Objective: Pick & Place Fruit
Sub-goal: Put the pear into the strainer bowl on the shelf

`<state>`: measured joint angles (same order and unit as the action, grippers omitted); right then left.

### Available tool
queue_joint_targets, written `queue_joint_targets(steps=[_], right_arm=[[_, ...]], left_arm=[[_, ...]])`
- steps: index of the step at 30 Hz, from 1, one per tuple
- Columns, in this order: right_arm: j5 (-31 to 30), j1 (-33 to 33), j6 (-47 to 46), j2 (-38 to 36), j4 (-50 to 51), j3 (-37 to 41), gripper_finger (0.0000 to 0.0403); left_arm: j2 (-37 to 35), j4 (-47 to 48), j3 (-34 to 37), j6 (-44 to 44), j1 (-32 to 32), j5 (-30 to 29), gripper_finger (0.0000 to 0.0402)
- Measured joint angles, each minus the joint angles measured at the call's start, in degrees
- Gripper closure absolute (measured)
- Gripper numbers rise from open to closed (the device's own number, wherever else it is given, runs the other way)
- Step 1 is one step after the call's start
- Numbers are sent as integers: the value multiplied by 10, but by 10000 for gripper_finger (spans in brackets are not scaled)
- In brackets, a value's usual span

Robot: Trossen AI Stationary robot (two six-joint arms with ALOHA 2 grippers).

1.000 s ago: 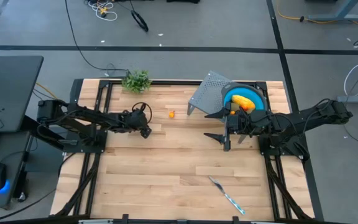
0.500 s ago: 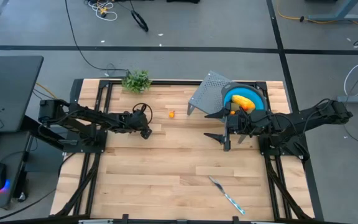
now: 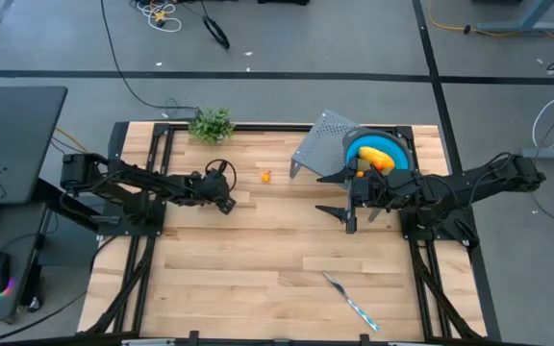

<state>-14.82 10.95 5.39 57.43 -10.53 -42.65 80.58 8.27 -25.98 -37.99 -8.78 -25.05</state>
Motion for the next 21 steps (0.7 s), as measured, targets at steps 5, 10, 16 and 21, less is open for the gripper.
queue_joint_targets(steps=[5, 10, 16, 21], right_arm=[[0, 0, 0, 0, 0, 0, 71], [0, 0, 0, 0, 0, 0, 71], [0, 0, 0, 0, 0, 0, 71], [0, 0, 0, 0, 0, 0, 71]], left_arm=[[0, -2, 0, 0, 0, 13, 207], [0, -2, 0, 1, 0, 17, 232], [0, -1, -1, 3, 0, 25, 241], [0, 4, -19, 13, 0, 56, 236]])
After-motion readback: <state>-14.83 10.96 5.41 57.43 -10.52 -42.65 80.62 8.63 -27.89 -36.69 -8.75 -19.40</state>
